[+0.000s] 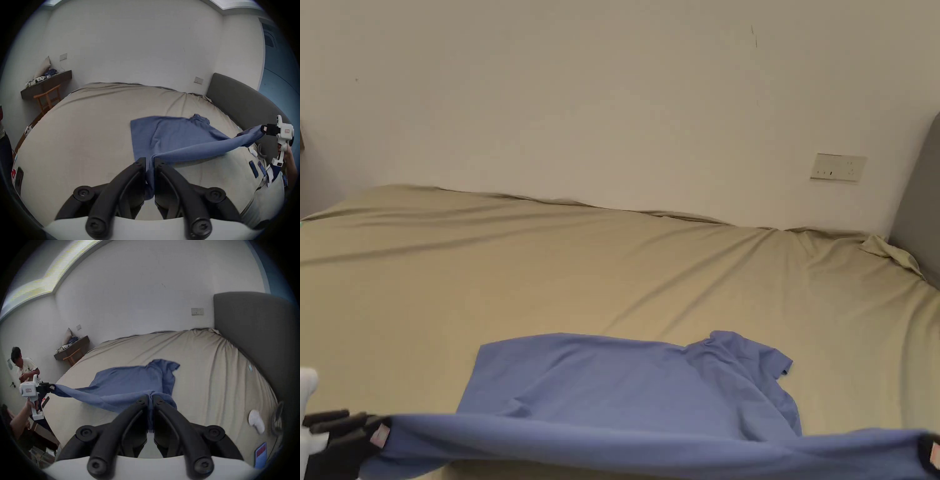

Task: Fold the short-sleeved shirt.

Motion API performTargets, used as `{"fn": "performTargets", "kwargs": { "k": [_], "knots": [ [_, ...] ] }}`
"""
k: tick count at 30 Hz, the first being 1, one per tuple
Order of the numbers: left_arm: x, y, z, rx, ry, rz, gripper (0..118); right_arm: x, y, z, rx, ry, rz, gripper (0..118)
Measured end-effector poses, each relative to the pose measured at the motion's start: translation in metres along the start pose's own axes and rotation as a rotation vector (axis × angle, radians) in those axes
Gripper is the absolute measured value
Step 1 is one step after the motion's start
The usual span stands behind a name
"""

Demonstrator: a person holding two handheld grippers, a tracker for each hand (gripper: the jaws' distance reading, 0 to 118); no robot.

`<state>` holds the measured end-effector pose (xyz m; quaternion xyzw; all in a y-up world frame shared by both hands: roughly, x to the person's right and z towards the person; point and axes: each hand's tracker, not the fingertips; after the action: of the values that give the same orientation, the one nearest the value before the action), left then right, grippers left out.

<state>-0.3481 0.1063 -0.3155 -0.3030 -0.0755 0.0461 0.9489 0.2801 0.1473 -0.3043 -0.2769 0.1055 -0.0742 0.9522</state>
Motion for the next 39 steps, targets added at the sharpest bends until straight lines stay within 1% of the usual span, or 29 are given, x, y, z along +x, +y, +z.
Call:
{"fn": "performTargets", "kwargs": {
  "k": [3, 4, 5, 7, 8, 11, 14, 15, 16, 17, 18, 19, 20, 21, 22, 24, 25, 26, 27, 28, 29, 30, 31, 35, 37, 38, 39],
  "knots": [
    [-0.002, -0.02, 0.0, -0.019, -0.01, -0.004, 9, -0.003, -0.033, 0.007, -0.032, -0.029, 0.003, 6],
    [-0.003, -0.026, 0.0, -0.028, -0.017, -0.004, 9, -0.002, -0.043, 0.009, -0.042, -0.029, -0.007, 6],
    [0.009, -0.037, 0.009, -0.032, -0.014, -0.007, 9, -0.002, -0.055, 0.011, -0.068, -0.024, -0.025, 6],
    [0.008, -0.051, 0.006, -0.057, -0.016, 0.013, 9, 0.0, -0.076, 0.015, -0.083, -0.034, -0.045, 6],
    [0.01, -0.06, 0.008, -0.08, -0.01, 0.031, 9, 0.002, -0.086, 0.014, -0.11, -0.031, -0.073, 6],
    [0.008, -0.082, 0.005, -0.11, 0.019, 0.055, 9, 0.006, -0.115, 0.013, -0.148, -0.068, -0.119, 6],
    [0.002, -0.098, 0.001, -0.132, 0.036, 0.125, 9, 0.008, -0.136, 0.009, -0.171, -0.095, -0.125, 8],
    [0.001, -0.102, 0.0, -0.141, 0.042, 0.165, 9, 0.01, -0.141, 0.007, -0.186, -0.085, -0.135, 10],
    [0.001, -0.105, 0.001, -0.153, 0.043, 0.191, 9, 0.01, -0.144, 0.006, -0.213, -0.073, -0.14, 10],
    [-0.001, -0.117, 0.013, -0.161, 0.048, 0.226, 12, 0.007, -0.147, 0.009, -0.22, -0.095, -0.134, 25],
    [0.003, -0.121, 0.021, -0.147, 0.047, 0.243, 28, 0.003, -0.15, 0.014, -0.206, -0.12, -0.101, 67],
    [0.009, -0.123, 0.029, -0.136, 0.046, 0.234, 51, 0.003, -0.155, 0.018, -0.173, -0.132, -0.065, 99],
    [0.02, -0.125, 0.039, -0.105, 0.062, 0.218, 79, -0.004, -0.157, 0.03, -0.111, -0.129, -0.044, 112],
    [0.031, -0.127, 0.051, -0.057, 0.074, 0.186, 95, -0.012, -0.157, 0.043, -0.037, -0.128, -0.014, 113],
    [0.042, -0.128, 0.061, -0.016, 0.077, 0.167, 95, -0.02, -0.157, 0.052, 0.01, -0.134, 0.004, 113],
    [0.068, -0.131, 0.076, 0.033, 0.125, 0.12, 95, -0.038, -0.162, 0.069, 0.084, -0.155, 0.02, 112],
    [0.078, -0.133, 0.081, 0.052, 0.145, 0.114, 95, -0.043, -0.164, 0.072, 0.094, -0.144, 0.015, 107],
    [0.089, -0.137, 0.087, 0.075, 0.17, 0.111, 94, -0.049, -0.166, 0.074, 0.089, -0.144, 0.008, 91],
    [0.099, -0.142, 0.093, 0.122, 0.184, 0.116, 81, -0.054, -0.167, 0.074, 0.089, -0.143, 0.011, 37],
    [0.106, -0.145, 0.097, 0.149, 0.187, 0.116, 54, -0.059, -0.169, 0.071, 0.079, -0.18, 0.03, 2],
    [0.108, -0.147, 0.096, 0.146, 0.201, 0.115, 15, -0.063, -0.17, 0.069, 0.067, -0.241, 0.076, 2],
    [0.112, -0.148, 0.095, 0.129, 0.204, 0.113, 0, -0.063, -0.172, 0.067, 0.046, -0.214, 0.076, 2],
    [0.116, -0.15, 0.097, 0.133, 0.209, 0.107, 0, -0.062, -0.172, 0.065, 0.024, -0.169, 0.066, 2],
    [0.105, -0.16, 0.094, 0.107, 0.203, 0.092, 0, -0.063, -0.177, 0.063, 0.027, -0.173, 0.066, 2],
    [0.09, -0.164, 0.08, 0.08, 0.197, 0.077, 0, -0.062, -0.176, 0.063, 0.025, -0.168, 0.051, 2],
    [0.084, -0.163, 0.073, 0.064, 0.211, 0.07, 5, -0.061, -0.175, 0.063, 0.024, -0.163, 0.04, 2],
    [0.077, -0.161, 0.066, 0.022, 0.215, 0.052, 33, -0.061, -0.175, 0.063, 0.028, -0.161, 0.031, 2]
  ]
}}
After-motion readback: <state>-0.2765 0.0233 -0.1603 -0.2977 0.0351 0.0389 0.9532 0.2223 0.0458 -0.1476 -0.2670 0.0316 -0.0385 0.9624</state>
